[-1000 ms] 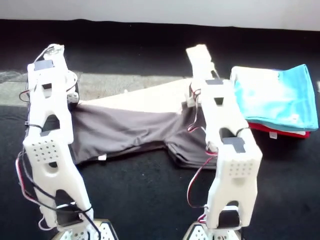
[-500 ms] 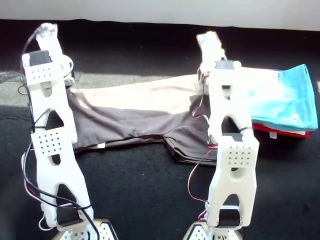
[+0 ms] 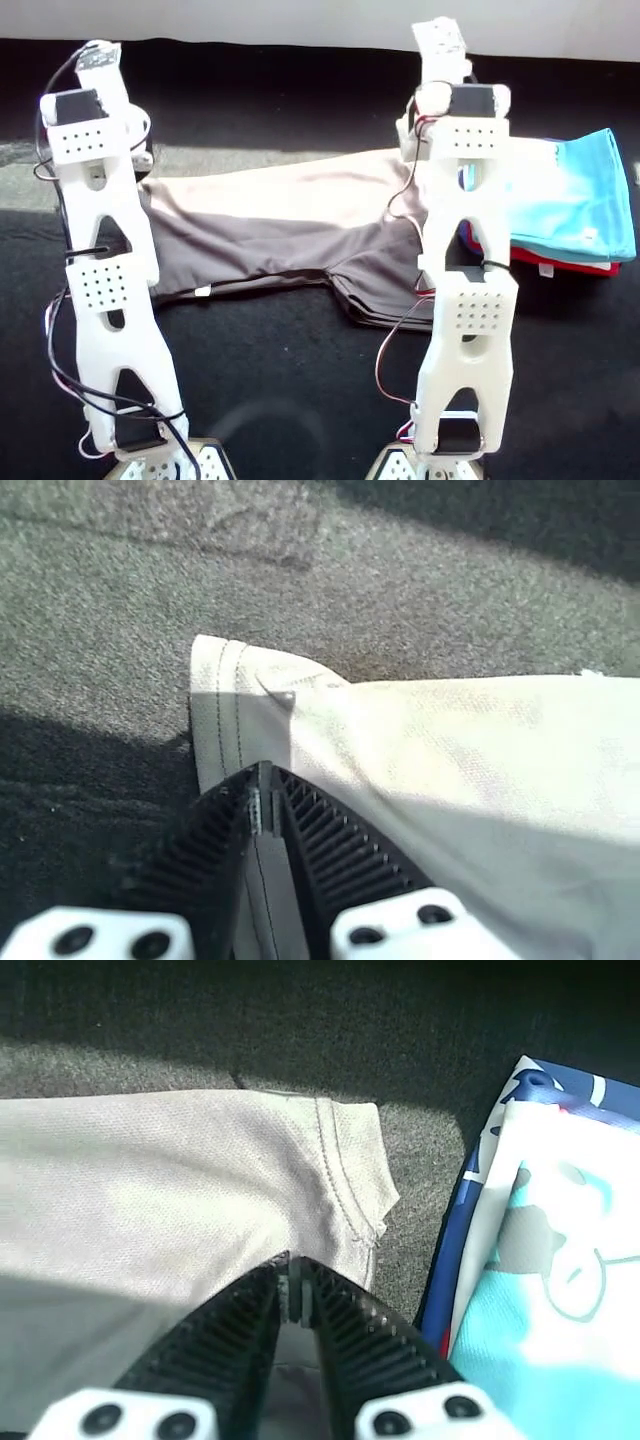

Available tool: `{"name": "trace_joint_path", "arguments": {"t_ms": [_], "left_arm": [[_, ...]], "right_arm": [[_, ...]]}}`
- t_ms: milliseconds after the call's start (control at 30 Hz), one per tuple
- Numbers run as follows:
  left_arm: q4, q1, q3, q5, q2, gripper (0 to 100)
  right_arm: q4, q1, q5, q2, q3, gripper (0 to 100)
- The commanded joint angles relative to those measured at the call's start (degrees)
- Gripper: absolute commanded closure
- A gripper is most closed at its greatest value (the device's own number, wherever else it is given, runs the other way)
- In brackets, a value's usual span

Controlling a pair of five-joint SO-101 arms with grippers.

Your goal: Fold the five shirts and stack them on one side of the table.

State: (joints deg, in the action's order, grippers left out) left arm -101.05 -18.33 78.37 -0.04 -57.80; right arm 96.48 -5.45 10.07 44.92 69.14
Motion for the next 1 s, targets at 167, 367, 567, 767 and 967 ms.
{"name": "trace_joint_path", "arguments": {"t_ms": [167,367,567,767,967], "left_arm": [[-0.3,6.8,-31.7,0.4,24.7,99],[9.8,5.8,-58.4,0.1,35.2,99],[28.6,5.2,-88.5,0.0,48.9,99],[44.1,3.2,-109.8,-3.7,57.6,99],[54.3,-1.4,-115.8,-8.0,55.5,99]], "right_arm": [[4.8,-0.4,-0.4,-1.0,10.6,99.2],[4.8,-0.7,-0.4,-7.0,2.7,99.2],[4.6,-2.5,-0.4,-23.6,-22.1,99.2],[1.1,-5.6,-0.2,-34.5,-46.6,99.2],[-12.5,-10.2,0.1,-41.0,-71.2,99.2]]}}
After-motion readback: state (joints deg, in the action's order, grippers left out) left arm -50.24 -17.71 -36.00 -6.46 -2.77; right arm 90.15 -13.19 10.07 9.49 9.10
